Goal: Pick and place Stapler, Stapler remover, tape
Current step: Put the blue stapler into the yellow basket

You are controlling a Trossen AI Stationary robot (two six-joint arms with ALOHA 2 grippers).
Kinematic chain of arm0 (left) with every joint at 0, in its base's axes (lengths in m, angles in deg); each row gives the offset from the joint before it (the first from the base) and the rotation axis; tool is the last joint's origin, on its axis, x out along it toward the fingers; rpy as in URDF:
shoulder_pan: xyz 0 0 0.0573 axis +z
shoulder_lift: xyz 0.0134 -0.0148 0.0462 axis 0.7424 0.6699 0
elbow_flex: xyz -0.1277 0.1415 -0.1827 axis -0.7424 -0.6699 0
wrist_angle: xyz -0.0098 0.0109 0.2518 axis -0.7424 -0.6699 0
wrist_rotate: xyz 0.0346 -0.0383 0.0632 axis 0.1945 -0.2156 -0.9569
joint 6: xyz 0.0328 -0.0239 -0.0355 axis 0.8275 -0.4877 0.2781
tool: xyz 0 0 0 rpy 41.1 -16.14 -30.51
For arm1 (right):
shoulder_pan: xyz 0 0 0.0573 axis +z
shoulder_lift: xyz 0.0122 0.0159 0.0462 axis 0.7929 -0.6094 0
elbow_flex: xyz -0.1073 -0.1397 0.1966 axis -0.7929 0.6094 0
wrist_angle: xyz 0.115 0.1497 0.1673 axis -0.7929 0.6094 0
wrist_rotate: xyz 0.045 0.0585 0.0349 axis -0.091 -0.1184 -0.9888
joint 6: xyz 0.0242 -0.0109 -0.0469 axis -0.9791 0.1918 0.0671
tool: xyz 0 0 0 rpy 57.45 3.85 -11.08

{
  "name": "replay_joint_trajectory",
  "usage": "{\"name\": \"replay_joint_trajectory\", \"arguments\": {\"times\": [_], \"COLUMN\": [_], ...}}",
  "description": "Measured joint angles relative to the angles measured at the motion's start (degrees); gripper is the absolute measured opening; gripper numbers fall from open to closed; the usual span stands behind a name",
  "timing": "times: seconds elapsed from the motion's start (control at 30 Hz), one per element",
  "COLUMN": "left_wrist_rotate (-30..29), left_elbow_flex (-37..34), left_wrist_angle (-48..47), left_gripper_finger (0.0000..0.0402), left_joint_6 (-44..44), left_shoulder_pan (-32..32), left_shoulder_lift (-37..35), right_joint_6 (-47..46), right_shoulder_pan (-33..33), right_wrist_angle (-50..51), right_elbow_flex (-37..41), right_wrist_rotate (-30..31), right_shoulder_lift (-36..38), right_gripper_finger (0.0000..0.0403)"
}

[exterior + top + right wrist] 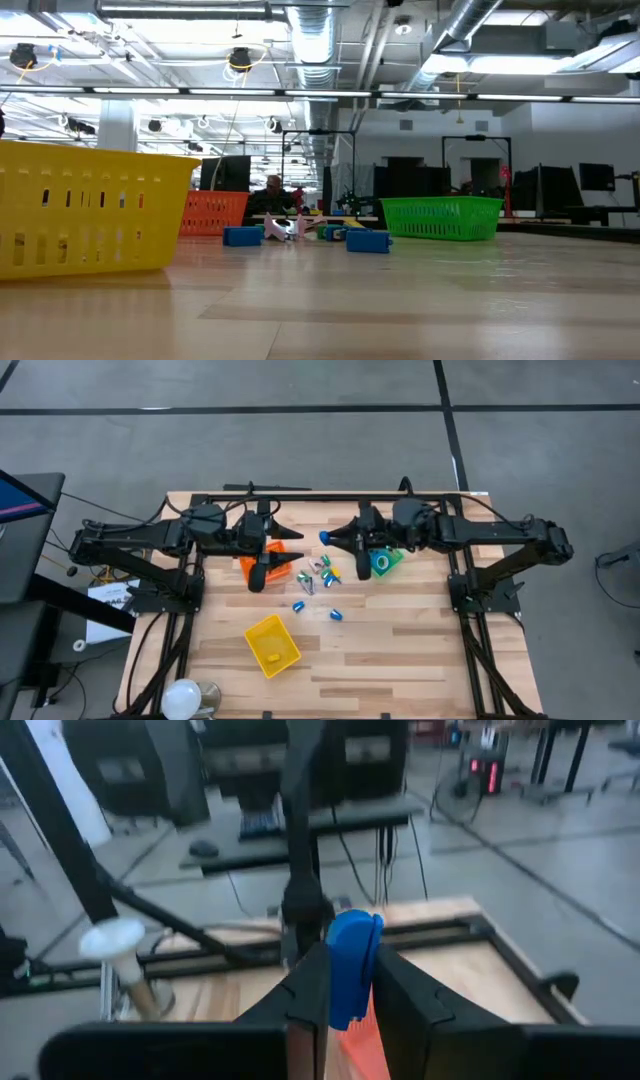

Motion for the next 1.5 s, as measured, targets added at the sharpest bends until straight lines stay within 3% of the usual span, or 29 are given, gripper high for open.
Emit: {"name": "replay_joint_trajectory", "arguments": {"times": [0.23,0.67,1.13,1.5], "left_wrist_rotate": [0.0,-1.6,-1.7,-1.7], "left_elbow_flex": [0.0,0.0,0.0,0.0], "left_wrist_angle": [1.7,10.1,16.5,18.9], "left_gripper_finger": [0.0195,0.0195,0.0251,0.0234], "left_joint_6": [-0.2,-0.2,-2.9,-2.8], "left_shoulder_pan": [0.0,0.0,1.2,1.3], "left_shoulder_lift": [0.0,0.1,6.5,7.5], "right_joint_6": [0.2,3.2,3.2,3.2], "right_shoulder_pan": [0.0,0.4,0.4,0.4], "right_wrist_angle": [-8.5,-20.0,-19.7,-18.0], "right_elbow_flex": [0.0,0.0,0.0,0.0], "right_wrist_rotate": [-0.5,-7.7,-7.9,-7.8], "right_shoulder_lift": [0.0,0.0,0.0,0.0], "right_gripper_finger": [0.0055,0.0050,0.0050,0.0050]}}
